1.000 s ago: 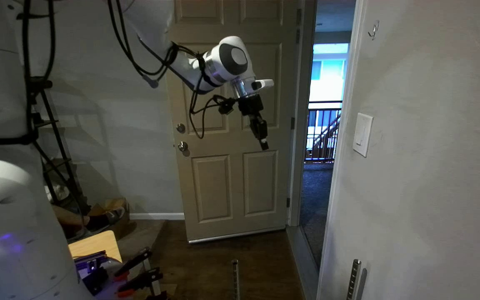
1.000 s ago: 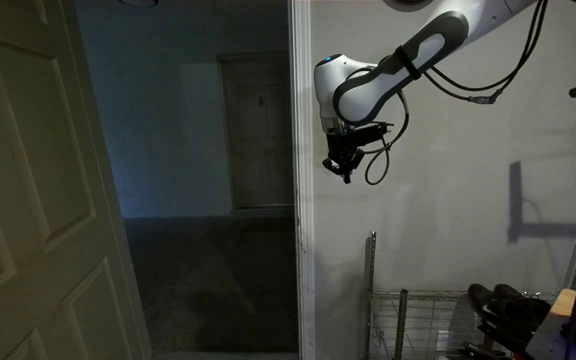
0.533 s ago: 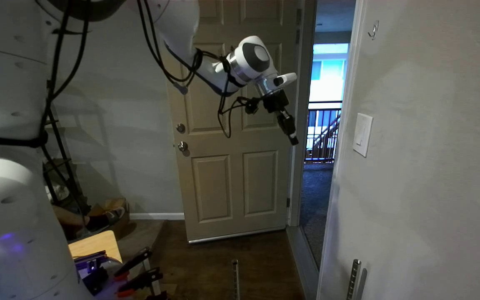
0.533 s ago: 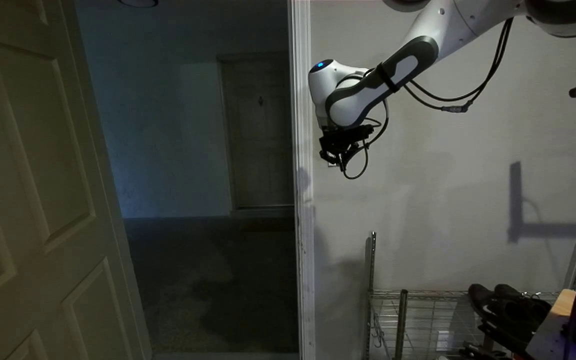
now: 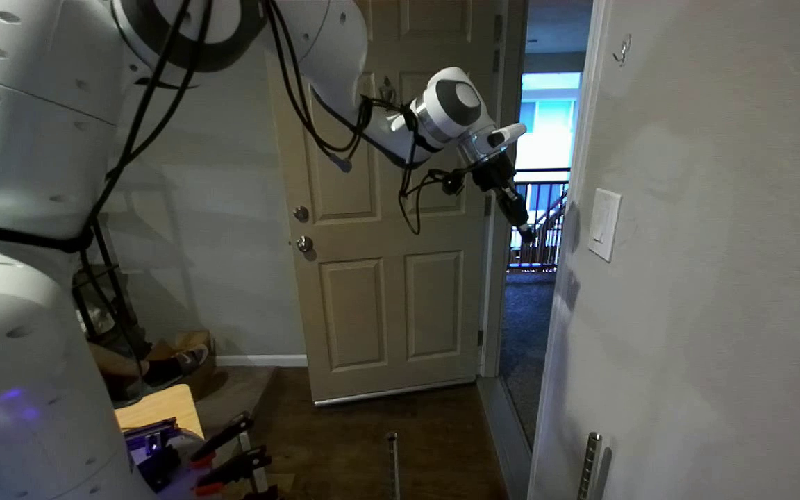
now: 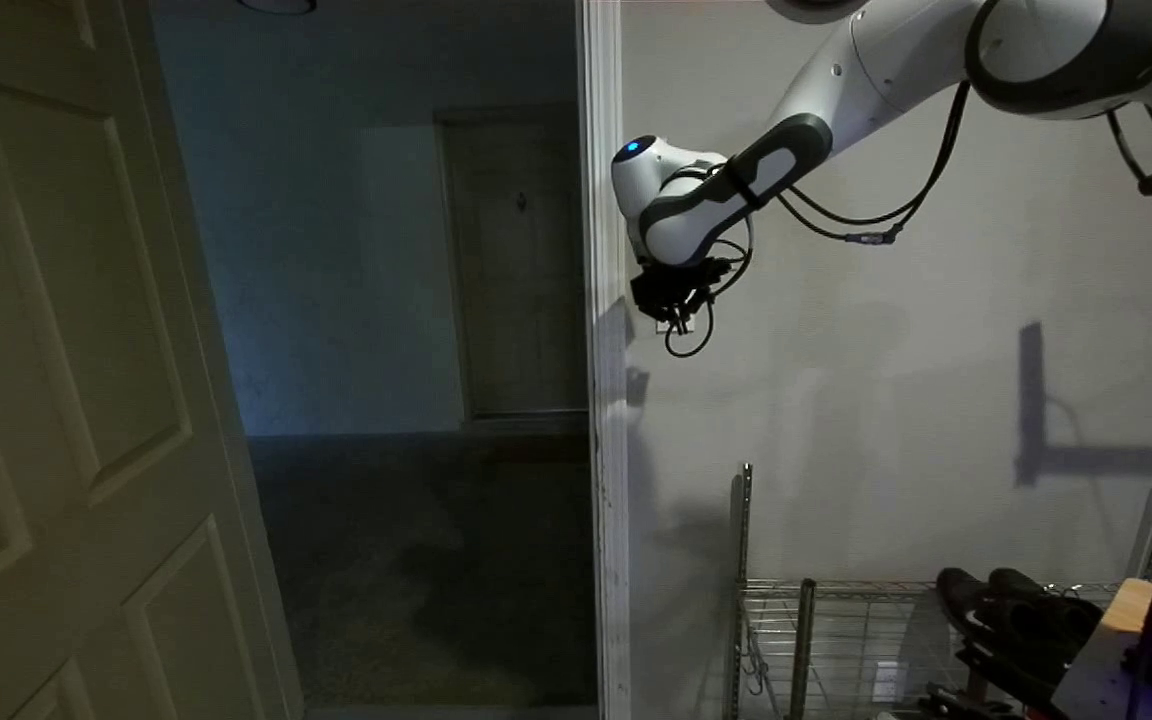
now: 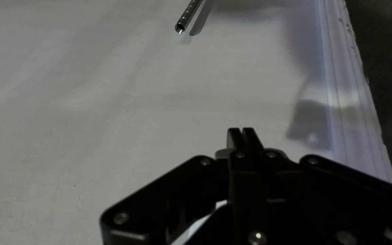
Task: Turn off the light switch
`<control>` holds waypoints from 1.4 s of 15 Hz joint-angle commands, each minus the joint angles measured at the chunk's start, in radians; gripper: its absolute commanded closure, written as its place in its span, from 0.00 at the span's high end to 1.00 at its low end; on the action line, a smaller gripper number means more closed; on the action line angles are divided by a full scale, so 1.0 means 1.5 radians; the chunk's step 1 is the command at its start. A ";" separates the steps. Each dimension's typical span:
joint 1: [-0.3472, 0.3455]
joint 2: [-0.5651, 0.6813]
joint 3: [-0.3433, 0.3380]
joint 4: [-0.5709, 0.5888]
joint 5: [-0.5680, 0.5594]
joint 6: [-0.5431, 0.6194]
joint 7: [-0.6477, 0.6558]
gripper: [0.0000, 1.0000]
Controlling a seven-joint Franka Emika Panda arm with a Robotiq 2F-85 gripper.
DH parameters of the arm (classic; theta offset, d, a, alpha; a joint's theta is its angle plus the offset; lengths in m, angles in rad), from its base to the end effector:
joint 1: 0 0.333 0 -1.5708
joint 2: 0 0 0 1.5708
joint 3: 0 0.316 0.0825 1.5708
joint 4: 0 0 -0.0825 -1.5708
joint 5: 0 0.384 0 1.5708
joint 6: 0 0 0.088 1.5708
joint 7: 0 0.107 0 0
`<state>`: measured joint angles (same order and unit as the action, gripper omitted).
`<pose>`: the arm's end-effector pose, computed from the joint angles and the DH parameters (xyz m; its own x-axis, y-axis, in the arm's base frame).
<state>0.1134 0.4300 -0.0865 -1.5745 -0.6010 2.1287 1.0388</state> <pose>0.6939 0.0020 0.4129 0.7061 -0.5177 0.4831 -0.6777 -0.6918 0.2493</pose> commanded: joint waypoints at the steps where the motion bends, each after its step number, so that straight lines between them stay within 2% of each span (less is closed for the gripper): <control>1: 0.013 0.033 -0.026 0.040 -0.021 0.010 0.026 0.06; 10: 0.023 0.092 -0.059 0.109 -0.077 0.035 0.058 0.05; 21: 0.006 0.145 -0.087 0.202 -0.058 0.034 0.052 0.05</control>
<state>0.1314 0.6229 -0.2068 -1.3008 -0.6876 2.1686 1.0934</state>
